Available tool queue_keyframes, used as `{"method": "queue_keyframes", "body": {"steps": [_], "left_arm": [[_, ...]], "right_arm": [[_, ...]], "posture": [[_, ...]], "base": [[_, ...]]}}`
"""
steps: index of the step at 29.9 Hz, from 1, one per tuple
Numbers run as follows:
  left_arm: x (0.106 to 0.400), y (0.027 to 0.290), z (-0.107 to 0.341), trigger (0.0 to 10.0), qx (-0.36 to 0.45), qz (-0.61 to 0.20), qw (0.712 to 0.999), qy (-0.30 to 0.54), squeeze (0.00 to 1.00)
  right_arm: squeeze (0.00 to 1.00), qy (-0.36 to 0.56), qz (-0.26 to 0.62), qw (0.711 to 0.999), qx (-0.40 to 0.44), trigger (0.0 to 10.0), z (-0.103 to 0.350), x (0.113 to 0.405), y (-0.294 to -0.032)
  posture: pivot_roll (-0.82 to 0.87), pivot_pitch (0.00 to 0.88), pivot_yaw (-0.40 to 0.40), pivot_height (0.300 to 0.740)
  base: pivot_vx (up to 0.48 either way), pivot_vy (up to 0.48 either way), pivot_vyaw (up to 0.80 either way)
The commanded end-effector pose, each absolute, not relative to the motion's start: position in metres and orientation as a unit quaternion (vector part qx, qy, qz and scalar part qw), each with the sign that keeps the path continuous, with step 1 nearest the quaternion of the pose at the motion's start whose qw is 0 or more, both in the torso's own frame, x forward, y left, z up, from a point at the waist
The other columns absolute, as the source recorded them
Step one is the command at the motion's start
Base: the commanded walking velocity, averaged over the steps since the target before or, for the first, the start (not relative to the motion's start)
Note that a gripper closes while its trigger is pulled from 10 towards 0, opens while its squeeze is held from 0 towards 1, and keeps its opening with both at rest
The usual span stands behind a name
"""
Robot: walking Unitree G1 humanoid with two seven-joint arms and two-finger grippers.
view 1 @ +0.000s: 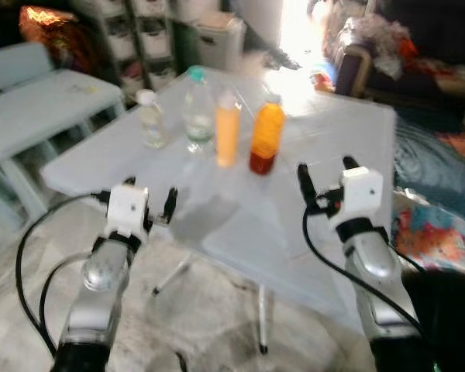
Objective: Restocking fridge
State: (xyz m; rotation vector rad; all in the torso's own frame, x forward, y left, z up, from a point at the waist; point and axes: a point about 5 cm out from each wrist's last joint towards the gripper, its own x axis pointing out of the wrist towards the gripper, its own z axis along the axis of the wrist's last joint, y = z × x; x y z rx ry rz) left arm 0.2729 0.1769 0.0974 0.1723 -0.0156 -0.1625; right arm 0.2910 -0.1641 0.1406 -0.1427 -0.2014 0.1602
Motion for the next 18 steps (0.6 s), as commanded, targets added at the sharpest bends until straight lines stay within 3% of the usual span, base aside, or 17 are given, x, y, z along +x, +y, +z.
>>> {"method": "queue_keyframes", "body": {"steps": [1,11,18], "left_arm": [[0.2792,0.1732,0.1079,10.0,0.093,-0.089,0.991,-0.028,0.00],[0.2783,0.1749,0.1074,10.0,0.089,-0.089,0.992,-0.026,0.00],[0.2809,0.1708,0.1071,10.0,0.082,-0.095,0.992,-0.026,0.00]], "right_arm": [[0.00,-0.102,0.088,0.989,-0.061,10.0,0.1412,0.2890,-0.1640],[0.00,-0.099,0.090,0.989,-0.060,10.0,0.1366,0.2815,-0.1590],[0.00,-0.101,0.094,0.988,-0.063,10.0,0.1367,0.2799,-0.1563]], "posture": [[0.02,0.000,0.001,0.740],[0.01,0.000,0.007,0.740],[0.01,0.000,0.007,0.740]], "base": [[0.000,0.000,0.00],[0.300,0.000,0.00],[0.406,0.253,0.00]]}}
